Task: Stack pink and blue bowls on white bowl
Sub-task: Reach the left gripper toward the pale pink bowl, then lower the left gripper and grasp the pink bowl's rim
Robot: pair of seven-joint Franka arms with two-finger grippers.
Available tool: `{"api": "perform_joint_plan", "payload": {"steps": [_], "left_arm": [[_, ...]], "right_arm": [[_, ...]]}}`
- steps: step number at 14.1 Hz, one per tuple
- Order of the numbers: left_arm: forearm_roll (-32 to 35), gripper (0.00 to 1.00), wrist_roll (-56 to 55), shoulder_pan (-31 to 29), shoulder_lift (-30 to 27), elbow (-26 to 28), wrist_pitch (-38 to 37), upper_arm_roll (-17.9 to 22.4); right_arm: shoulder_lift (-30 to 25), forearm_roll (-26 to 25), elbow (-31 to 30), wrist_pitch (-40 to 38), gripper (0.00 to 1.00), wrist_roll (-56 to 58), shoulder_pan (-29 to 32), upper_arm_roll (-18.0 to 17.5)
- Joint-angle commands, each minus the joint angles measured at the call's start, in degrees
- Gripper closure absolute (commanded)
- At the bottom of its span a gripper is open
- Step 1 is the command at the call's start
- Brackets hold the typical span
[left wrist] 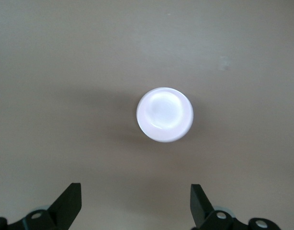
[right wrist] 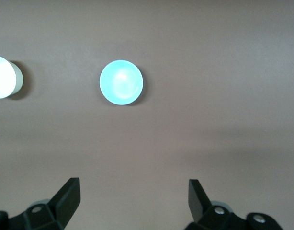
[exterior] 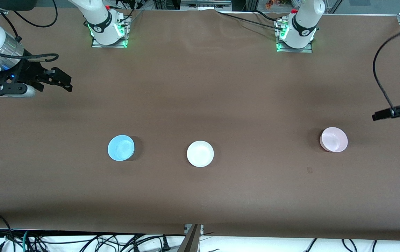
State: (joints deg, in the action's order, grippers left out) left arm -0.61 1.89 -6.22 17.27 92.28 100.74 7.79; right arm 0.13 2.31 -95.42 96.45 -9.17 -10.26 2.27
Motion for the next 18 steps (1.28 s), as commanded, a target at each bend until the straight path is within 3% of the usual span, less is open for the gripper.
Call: {"api": "perform_joint_plan", "payload": {"steps": [1, 9, 13, 15, 18], "left_arm": [[-3.7, 0.00, 2.9, -1.4, 2.8, 3.3, 6.7, -0.1], [-15.7, 0.00, 18.7, -3.8, 10.0, 13.4, 25.9, 1.1], [-17.9, 0.02, 19.4, -3.7, 13.0, 14.1, 30.6, 1.1], [-19.5, 0.06, 20.9, -3.7, 13.6, 14.7, 31.0, 1.1], [-22.2, 0.24, 22.1, -3.5, 14.8, 15.6, 32.4, 1.1]], "right_arm": [[0.0, -0.2, 0.7, 0.6, 0.00, 0.6, 0.2, -0.2], [0.0, -0.3, 0.7, 0.5, 0.00, 0.6, 0.5, 0.2], [0.7, -1.2, 0.7, 0.7, 0.00, 0.5, 0.8, 0.3], [1.0, -1.3, 0.9, 1.8, 0.00, 0.5, 0.9, 0.3], [1.0, -1.5, 0.9, 2.7, 0.00, 0.5, 0.8, 0.3]]}}
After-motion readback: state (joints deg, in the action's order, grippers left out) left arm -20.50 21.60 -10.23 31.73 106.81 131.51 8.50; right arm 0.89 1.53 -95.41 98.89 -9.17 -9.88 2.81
